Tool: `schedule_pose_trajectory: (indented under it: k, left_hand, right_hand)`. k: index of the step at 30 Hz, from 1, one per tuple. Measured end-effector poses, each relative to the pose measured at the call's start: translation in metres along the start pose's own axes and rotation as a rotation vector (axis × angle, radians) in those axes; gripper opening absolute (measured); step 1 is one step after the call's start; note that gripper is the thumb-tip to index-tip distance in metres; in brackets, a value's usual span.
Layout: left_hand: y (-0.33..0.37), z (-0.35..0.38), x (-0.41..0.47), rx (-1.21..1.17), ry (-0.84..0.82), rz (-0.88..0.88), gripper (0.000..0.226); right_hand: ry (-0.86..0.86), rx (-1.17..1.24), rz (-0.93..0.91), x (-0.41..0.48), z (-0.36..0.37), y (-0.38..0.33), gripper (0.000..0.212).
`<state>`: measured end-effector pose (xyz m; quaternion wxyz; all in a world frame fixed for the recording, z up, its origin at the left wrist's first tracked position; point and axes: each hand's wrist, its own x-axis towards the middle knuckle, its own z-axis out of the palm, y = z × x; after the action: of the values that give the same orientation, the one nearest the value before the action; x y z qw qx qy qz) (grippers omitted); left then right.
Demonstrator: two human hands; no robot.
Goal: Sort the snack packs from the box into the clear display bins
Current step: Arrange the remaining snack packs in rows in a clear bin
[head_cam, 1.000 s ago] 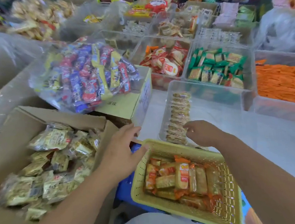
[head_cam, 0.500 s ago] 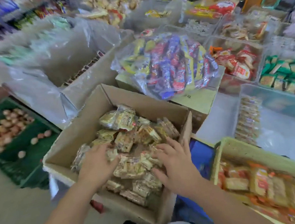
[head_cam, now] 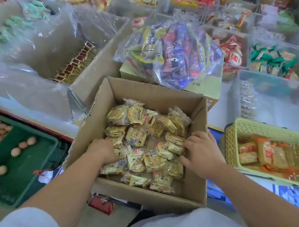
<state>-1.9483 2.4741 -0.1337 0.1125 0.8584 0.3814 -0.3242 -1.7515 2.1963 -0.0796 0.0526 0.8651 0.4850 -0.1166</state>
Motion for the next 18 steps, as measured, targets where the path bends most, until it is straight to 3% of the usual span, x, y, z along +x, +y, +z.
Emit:
schedule_pose_trajectory:
  k: [8, 12, 14, 18]
  left_hand:
    - [0.003, 0.007, -0.004, 0.122, 0.151, 0.019, 0.060]
    - [0.005, 0.002, -0.006, 0.185, 0.168, 0.039, 0.044]
    - [0.003, 0.005, -0.006, 0.169, 0.181, 0.041, 0.046]
    - [-0.003, 0.014, -0.009, 0.077, 0.207, 0.035, 0.062]
  right_hand:
    - [0.010, -0.108, 0.013, -0.001, 0.001, -0.004, 0.059]
    - [0.008, -0.274, -0.146, 0.007, -0.003, -0.019, 0.051]
    - [-0.070, -0.219, -0.244, 0.017, 0.001, -0.034, 0.055]
    - [-0.379, 0.019, -0.246, 0.037, 0.020, -0.074, 0.075]
